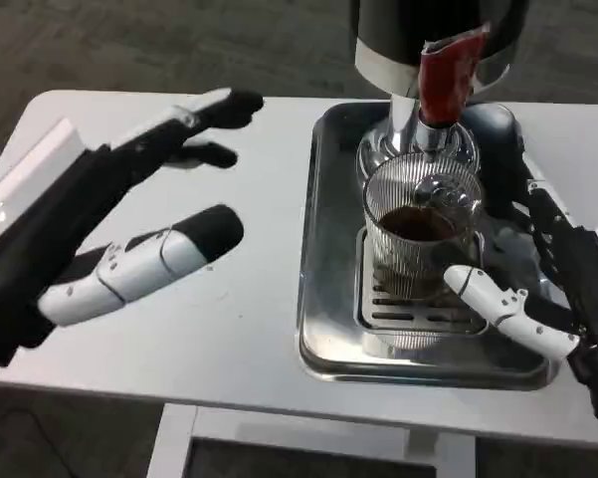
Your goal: Grasp the cup under the faucet to collect the drink, then remove the cup.
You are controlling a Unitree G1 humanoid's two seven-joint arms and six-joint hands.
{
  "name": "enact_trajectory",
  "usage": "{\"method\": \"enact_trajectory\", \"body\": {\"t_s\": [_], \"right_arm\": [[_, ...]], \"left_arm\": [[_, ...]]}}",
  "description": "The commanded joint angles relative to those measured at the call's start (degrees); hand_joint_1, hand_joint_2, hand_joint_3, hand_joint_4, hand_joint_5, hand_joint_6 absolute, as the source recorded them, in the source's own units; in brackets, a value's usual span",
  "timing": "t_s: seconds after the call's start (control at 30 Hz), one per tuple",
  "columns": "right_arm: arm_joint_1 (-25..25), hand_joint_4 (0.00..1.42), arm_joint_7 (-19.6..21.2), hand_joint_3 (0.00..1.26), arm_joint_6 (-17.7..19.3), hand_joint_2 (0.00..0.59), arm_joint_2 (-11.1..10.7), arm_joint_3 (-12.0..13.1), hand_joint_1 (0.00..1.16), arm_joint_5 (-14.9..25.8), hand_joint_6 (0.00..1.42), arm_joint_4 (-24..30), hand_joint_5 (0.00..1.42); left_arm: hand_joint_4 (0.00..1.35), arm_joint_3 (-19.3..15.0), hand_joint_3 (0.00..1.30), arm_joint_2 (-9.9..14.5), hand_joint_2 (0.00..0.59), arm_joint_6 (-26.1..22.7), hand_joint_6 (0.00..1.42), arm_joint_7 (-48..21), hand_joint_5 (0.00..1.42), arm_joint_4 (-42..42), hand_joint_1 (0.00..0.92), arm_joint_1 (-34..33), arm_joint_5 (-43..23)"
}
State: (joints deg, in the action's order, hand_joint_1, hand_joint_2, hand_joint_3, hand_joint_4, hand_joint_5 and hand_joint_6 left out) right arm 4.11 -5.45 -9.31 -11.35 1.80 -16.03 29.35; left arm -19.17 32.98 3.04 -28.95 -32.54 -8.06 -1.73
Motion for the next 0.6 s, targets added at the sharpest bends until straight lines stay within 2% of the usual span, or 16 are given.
{"method": "enact_trajectory", "body": {"t_s": [0.03,0.23,0.33,0.6], "right_arm": [[-0.8,0.05,-0.4,0.03,0.9,0.253,-0.1,-0.6,0.56,1.0,0.28,0.1,0.16],[-0.1,0.03,-0.5,0.01,0.3,0.236,-0.1,-1.6,0.56,0.9,0.26,-0.2,0.13],[0.5,0.02,-0.8,0.00,0.4,0.236,0.0,-2.0,0.56,1.6,0.25,-1.4,0.12],[2.9,0.00,0.7,0.00,1.1,0.236,0.9,-3.4,0.56,1.7,0.20,-4.9,0.09]], "left_arm": [[0.15,0.4,0.18,-0.3,0.088,2.2,0.23,1.6,0.27,1.5,0.000,3.0,1.5],[0.15,1.5,0.18,-0.6,0.088,3.0,0.23,2.3,0.27,3.3,0.000,5.0,3.0],[0.16,1.9,0.19,-0.1,0.088,3.3,0.23,2.0,0.28,3.5,0.000,6.6,3.6],[0.16,1.3,0.19,0.4,0.090,2.9,0.23,1.9,0.28,1.8,0.000,11.3,3.9]]}}
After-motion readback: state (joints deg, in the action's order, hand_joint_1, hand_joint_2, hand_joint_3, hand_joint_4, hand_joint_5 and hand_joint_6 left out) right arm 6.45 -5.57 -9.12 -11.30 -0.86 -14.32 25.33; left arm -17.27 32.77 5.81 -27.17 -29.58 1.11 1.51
